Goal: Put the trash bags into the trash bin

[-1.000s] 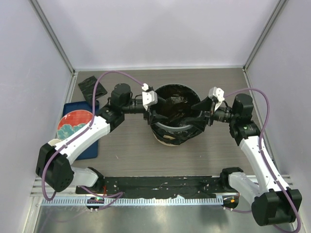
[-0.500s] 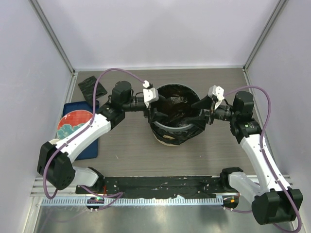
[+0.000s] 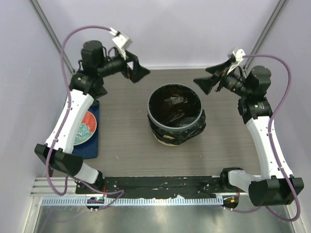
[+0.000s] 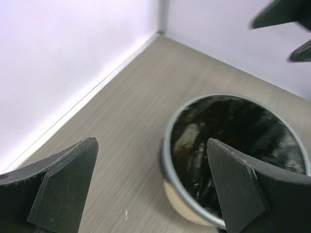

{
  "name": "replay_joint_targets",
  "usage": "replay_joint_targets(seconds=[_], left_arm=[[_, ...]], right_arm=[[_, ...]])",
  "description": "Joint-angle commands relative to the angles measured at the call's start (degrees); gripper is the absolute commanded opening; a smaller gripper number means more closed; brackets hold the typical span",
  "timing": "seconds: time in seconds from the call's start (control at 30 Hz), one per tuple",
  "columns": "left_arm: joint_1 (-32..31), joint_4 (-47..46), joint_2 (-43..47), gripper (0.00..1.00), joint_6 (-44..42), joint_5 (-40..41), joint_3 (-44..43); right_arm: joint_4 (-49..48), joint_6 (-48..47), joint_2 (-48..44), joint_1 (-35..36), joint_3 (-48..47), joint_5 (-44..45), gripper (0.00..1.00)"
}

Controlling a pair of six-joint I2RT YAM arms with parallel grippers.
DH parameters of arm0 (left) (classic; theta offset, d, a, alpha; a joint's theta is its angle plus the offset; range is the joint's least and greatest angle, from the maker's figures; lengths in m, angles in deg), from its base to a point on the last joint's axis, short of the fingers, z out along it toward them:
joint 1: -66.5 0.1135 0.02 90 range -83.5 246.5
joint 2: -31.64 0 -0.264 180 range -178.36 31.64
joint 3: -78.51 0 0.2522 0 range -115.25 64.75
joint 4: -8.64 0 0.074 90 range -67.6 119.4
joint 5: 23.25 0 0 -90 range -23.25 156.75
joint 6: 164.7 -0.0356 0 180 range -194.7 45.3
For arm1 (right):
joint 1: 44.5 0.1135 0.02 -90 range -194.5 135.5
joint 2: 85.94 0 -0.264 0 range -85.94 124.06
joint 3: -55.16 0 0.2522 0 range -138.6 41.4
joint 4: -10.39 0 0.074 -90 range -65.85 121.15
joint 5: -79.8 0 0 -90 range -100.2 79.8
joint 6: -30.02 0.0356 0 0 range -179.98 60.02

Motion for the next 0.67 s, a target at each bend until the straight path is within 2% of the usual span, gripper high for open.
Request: replay_joint_targets(seconds=[0.0, 0.07, 0.1, 0.13, 0.2, 0.23, 0.43, 0.47, 0.63], left_arm=[[11.05, 24.74, -8.41, 1.0, 6.21, 2.89, -14.0], [13.53, 36.67, -12.28, 1.0, 5.25, 5.95, -19.83], [14.85, 39.44, -15.87, 1.0, 5.25, 9.27, -23.43], [15.12, 41.38, -17.04, 1.0, 5.59, 16.61, -24.33], [15.74, 43.51, -18.54, 1.0, 6.3, 22.98, -22.17], [15.65, 42.9, -18.45, 1.0, 6.3, 28.15, -20.14], [14.6, 29.02, -13.98, 1.0, 7.71, 37.42, 2.09], [13.29, 27.7, -13.97, 1.0, 7.62, 42.13, 3.85], [8.8, 23.48, -15.72, 1.0, 4.99, 48.67, 6.77]], right_arm=[[5.83, 3.42, 4.77, -6.29, -7.06, 9.64, 0.92], [12.12, 0.28, 8.02, -8.07, -10.13, 14.26, 0.93], [14.86, -1.92, 9.51, -8.78, -11.28, 16.82, 0.93], [17.41, -4.12, 12.14, -10.17, -13.11, 18.68, 0.93], [22.61, -9.75, 14.79, -11.94, -13.75, 21.59, 0.93], [23.23, -11.16, 16.28, -13.77, -12.27, 21.94, 0.93], [23.42, -17.68, 20.6, -14.76, -4.27, 31.42, 0.93], [23.42, -18.02, 21.65, -14.67, -3.65, 32.13, 0.93], [18.25, -21.36, 20.6, -14.5, 1.01, 32.84, 0.93]])
